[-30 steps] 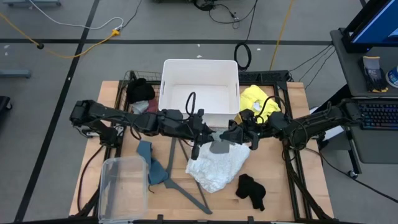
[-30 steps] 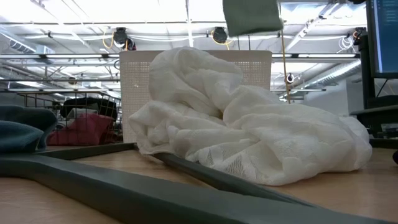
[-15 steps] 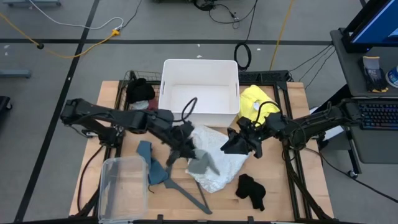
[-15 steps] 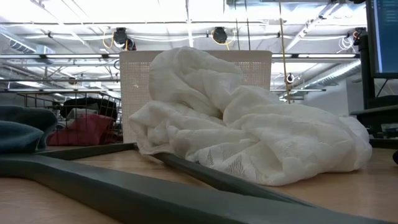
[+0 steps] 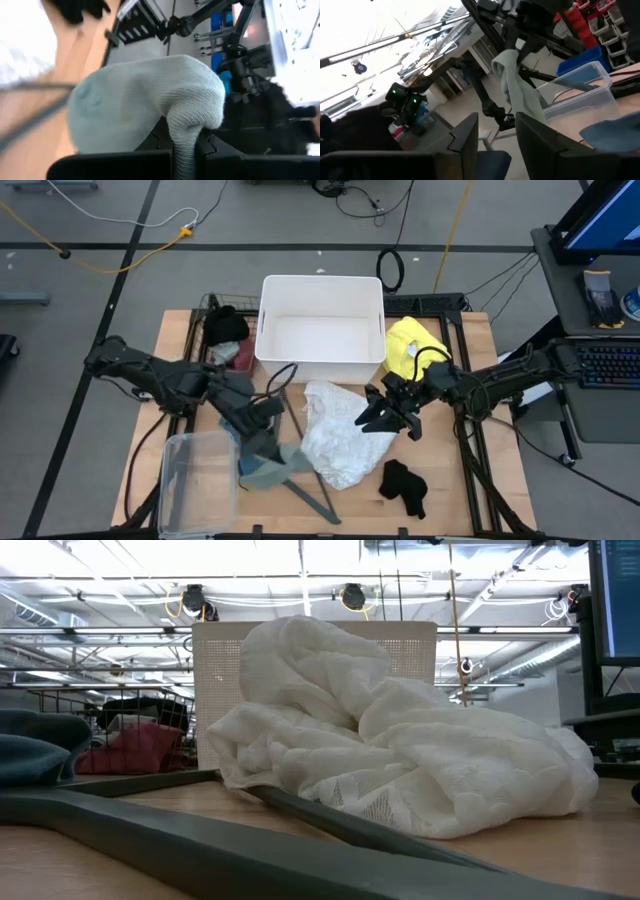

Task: Pick & Place Cloths
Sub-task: Put the gray sock into the transparent bin, then put the dark gray sock into the transparent bin

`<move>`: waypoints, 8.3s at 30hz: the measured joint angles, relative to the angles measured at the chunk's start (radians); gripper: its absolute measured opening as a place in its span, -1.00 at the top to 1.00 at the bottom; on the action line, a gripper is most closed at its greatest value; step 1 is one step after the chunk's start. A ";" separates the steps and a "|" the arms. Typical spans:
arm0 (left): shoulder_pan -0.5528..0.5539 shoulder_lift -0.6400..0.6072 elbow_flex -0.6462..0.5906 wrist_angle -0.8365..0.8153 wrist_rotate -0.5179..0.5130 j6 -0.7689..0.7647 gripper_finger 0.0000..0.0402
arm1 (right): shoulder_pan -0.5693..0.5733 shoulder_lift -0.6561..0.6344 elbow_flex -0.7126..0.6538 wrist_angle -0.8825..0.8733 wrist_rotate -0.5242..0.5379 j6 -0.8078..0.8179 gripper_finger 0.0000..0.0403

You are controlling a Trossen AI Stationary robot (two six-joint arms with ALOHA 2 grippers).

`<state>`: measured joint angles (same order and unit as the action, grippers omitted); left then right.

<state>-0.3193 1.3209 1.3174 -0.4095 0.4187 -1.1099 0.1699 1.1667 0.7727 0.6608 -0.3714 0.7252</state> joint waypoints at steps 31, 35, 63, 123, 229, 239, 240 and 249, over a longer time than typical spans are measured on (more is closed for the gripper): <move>-0.427 -0.172 0.001 -0.862 -0.189 -0.831 0.97 | 0.000 0.000 0.000 -0.007 0.002 -0.031 0.40; -0.433 -0.151 0.001 -0.872 -0.253 -0.829 0.97 | 0.000 0.000 0.000 -0.007 0.004 -0.033 0.41; -0.477 0.059 0.000 -0.929 -0.285 -0.722 0.91 | 0.000 0.000 0.000 -0.007 0.007 -0.033 0.43; 0.049 -0.043 0.162 -1.082 -0.637 -0.031 -0.02 | 0.000 0.000 0.000 -0.007 0.003 -0.056 0.45; 0.179 0.130 0.060 -0.968 -0.375 0.082 0.99 | 0.000 0.000 0.000 -0.007 0.006 -0.030 0.46; 0.113 0.098 0.405 -0.965 -0.419 0.089 1.00 | 0.000 0.000 0.000 -0.007 0.006 -0.031 0.46; 0.104 0.098 0.437 -0.961 -0.422 0.098 1.00 | 0.000 0.000 0.000 -0.007 0.006 -0.032 0.46; -0.026 0.097 0.627 -0.731 -0.415 0.457 1.00 | 0.000 0.000 0.000 -0.007 0.006 -0.033 0.46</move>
<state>-0.3454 1.4181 1.9440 -1.1402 0.0035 -0.6524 0.1697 1.1671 0.7725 0.6537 -0.3649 0.6918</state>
